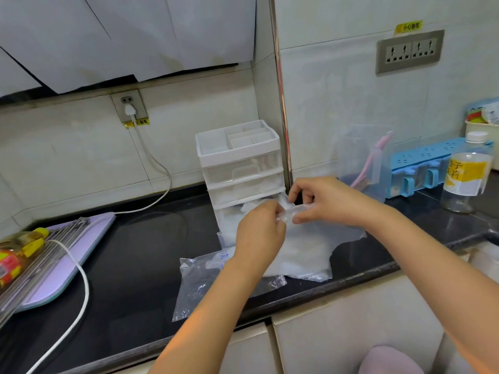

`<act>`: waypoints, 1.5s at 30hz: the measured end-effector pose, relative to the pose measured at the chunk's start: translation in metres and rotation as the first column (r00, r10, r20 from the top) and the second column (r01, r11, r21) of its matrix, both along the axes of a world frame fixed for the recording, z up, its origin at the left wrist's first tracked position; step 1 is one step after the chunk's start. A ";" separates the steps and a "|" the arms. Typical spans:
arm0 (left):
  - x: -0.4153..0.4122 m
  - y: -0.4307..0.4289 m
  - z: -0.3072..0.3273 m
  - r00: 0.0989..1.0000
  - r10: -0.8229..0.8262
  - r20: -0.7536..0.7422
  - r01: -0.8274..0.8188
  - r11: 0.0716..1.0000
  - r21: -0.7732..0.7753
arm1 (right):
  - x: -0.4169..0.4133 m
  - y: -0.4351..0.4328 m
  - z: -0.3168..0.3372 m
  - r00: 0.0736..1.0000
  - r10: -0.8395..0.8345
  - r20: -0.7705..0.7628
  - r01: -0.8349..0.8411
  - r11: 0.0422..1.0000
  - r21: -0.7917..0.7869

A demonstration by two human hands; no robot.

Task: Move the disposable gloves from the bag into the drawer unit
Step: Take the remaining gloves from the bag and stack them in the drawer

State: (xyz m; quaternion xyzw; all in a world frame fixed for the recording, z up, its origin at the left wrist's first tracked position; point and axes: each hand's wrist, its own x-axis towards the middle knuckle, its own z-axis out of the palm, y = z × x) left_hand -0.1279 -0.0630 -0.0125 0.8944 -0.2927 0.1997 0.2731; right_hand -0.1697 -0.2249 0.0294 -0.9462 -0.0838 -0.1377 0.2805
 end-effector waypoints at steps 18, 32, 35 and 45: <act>0.116 0.026 0.095 0.979 0.153 0.134 -0.150 0.988 -0.034 | 0.136 0.021 0.037 0.976 -0.108 0.191 0.142 0.974 -0.175; 0.105 0.034 0.017 0.993 -0.043 -0.106 0.062 0.981 0.186 | 0.126 0.000 -0.018 0.989 -0.090 0.116 0.134 0.876 -0.464; 0.116 0.030 0.002 0.962 0.002 -0.273 0.051 0.981 0.187 | 0.121 0.002 -0.020 0.989 -0.148 -0.017 0.121 0.863 -0.490; 0.145 0.024 -0.027 0.884 0.054 -0.465 0.088 0.957 0.277 | 0.128 0.032 -0.009 0.963 -0.013 -0.268 0.016 1.000 0.007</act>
